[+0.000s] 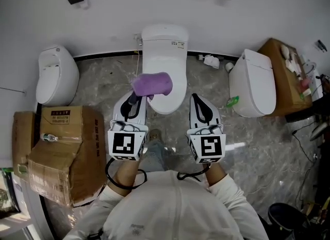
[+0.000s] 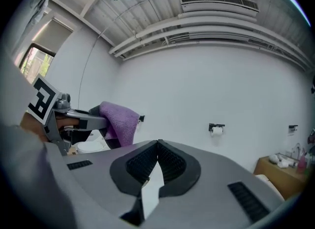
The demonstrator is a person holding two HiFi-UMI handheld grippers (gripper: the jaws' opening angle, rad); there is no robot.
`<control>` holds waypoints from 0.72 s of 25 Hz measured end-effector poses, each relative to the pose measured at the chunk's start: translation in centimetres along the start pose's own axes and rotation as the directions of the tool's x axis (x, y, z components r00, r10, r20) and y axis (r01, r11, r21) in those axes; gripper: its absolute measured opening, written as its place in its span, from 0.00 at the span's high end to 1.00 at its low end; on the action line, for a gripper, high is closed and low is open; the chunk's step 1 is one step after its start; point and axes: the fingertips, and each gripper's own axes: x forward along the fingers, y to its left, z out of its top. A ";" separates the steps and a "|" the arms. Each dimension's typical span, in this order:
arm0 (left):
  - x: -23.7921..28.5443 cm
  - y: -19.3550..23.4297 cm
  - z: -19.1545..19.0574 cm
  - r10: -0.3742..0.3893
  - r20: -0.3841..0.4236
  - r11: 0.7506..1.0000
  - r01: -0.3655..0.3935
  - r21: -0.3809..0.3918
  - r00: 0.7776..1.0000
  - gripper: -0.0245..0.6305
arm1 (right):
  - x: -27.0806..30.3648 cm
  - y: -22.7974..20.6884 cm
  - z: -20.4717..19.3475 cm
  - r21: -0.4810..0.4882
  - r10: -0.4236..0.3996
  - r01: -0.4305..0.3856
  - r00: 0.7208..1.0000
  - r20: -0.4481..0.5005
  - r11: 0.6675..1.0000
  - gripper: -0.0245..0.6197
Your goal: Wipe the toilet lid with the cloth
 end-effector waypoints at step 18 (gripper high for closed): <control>17.5 6.7 -5.6 -0.165 -0.029 0.984 0.163 -0.073 0.986 0.88 | 16.5 -4.0 -6.6 -0.014 -0.043 0.041 0.986 -0.159 0.999 0.94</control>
